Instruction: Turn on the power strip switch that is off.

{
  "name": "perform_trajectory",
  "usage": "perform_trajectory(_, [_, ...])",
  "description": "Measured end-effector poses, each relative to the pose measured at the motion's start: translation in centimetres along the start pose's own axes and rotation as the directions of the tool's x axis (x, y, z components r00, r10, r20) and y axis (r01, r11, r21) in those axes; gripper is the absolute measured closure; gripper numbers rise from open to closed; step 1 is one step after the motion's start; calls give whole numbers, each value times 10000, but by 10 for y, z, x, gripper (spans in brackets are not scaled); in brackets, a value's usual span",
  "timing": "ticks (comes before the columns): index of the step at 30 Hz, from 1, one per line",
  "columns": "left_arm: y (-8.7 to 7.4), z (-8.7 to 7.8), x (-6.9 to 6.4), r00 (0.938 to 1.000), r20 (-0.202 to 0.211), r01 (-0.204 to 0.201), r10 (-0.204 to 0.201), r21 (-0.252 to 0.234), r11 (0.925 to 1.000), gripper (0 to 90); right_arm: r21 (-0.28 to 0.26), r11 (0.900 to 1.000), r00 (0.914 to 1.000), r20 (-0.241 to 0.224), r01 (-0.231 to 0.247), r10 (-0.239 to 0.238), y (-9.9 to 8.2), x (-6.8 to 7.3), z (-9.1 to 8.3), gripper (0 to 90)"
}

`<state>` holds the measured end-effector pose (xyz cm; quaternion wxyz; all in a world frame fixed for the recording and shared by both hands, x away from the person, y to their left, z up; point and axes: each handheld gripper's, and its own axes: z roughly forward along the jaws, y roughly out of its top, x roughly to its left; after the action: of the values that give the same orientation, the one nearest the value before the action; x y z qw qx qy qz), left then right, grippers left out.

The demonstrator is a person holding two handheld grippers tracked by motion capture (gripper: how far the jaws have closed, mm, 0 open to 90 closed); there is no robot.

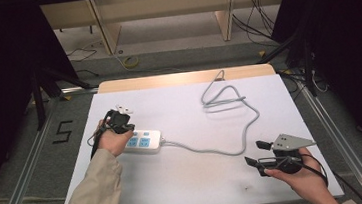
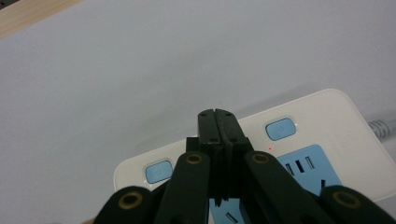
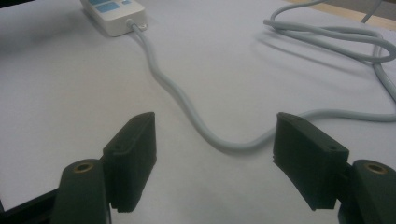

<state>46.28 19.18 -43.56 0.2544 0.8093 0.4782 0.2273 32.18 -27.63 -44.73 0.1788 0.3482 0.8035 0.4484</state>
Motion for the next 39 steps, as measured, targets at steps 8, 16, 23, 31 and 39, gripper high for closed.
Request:
perform_trajectory(8, [0,4,1,10000,-49,19,-18,111,9999,897,7,10000,10000,-9,5,-5,0,0,0,306])
perform_trajectory(16, [0,7,0,10000,-39,-19,20,239,9997,898,12,10000,10000,-11,9,-9,0,0,0,306])
perform_trajectory(23, [0,10,0,9998,-121,-163,167,355,9992,897,13,10000,10000,-16,15,-15,0,0,0,306])
perform_trajectory(31, [0,13,0,9999,-49,-138,141,462,9988,897,34,10000,10000,-24,33,-33,0,0,0,306])
perform_trajectory(39, [0,15,-1,9999,-29,-118,120,511,9986,898,48,10000,10000,-31,36,-36,0,0,0,306])
